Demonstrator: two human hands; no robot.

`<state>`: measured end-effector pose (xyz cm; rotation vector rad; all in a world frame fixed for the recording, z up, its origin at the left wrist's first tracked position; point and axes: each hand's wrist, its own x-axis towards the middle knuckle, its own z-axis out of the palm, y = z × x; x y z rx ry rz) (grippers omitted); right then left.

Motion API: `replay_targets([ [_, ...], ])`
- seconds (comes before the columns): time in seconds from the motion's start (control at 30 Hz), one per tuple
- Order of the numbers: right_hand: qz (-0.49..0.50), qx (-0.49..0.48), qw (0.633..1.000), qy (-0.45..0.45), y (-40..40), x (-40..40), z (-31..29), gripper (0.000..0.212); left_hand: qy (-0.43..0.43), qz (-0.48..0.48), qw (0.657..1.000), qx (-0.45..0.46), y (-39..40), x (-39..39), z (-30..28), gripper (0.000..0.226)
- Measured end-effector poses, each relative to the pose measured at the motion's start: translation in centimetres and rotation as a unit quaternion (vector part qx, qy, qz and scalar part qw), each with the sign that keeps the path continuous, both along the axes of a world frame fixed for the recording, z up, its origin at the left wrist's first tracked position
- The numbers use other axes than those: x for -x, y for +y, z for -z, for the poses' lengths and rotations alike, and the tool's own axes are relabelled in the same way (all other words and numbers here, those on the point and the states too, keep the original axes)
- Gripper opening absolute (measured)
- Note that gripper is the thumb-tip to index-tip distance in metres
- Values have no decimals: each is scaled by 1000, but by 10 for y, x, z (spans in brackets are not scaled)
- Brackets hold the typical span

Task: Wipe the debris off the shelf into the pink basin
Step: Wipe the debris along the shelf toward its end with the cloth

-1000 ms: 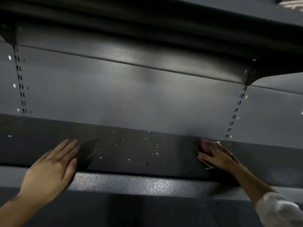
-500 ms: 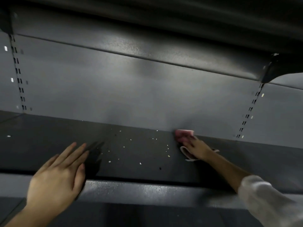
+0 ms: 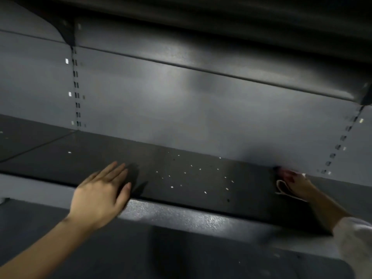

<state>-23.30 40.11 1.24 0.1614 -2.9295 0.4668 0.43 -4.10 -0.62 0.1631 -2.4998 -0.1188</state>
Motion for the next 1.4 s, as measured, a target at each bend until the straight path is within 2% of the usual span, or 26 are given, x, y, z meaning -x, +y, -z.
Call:
replay_targets([
  [0.13, -108, -15, 994, -3, -97, 12, 2, 29, -14, -18, 1000, 1, 1, -3, -3, 51],
  [0.27, -212, 27, 977, -14, -162, -15, 1, 29, -34, -18, 999, 16, 3, -5, -7, 47],
  [0.37, -228, 85, 970, -22, -171, -35, -6, 30, -57, -12, 998, 16, 4, -9, -9, 52],
  [0.47, -256, 176, 950, -19, -143, -51, -20, 31, -44, 6, 999, 17, -2, -8, -10, 68],
  [0.57, -160, 166, 973, 4, -83, -57, -24, 32, -23, 34, 998, 40, -17, -9, -9, 74],
  [0.67, -46, 46, 995, -72, -40, -66, -12, 45, -38, 41, 997, 55, -39, -6, -7, 80],
  [0.73, -56, -29, 995, -80, -48, -77, -5, 49, -59, 39, 996, 62, -51, -3, -6, 86],
  [0.8, -91, -86, 991, -38, -79, -88, -1, 49, -64, 41, 994, 73, -62, 0, -9, 85],
  [0.87, -127, -119, 985, -12, -124, -99, -1, 47, -68, 35, 994, 82, -77, 1, -13, 72],
  [0.97, -183, -76, 980, 4, -199, -111, 0, 36, -104, 35, 992, 67, -91, 0, -15, 48],
  [1.07, -198, 19, 980, 3, -264, -119, -1, 32, -100, 58, 991, 67, -90, 1, -12, 47],
  [1.13, -165, 52, 985, 18, -285, -120, -6, 32, -68, 69, 993, 62, -92, -2, -10, 56],
  [1.2, -121, 88, 988, 46, -278, -114, -17, 33, -45, 87, 993, 69, -96, -9, -9, 63],
  [1.27, -90, 107, 989, 50, -246, -104, -24, 34, -28, 100, 992, 72, -99, -16, -10, 51],
  [1.4, 46, 54, 997, 14, -157, -77, -14, 33, -20, 110, 991, 67, -99, -15, -7, 42],
])
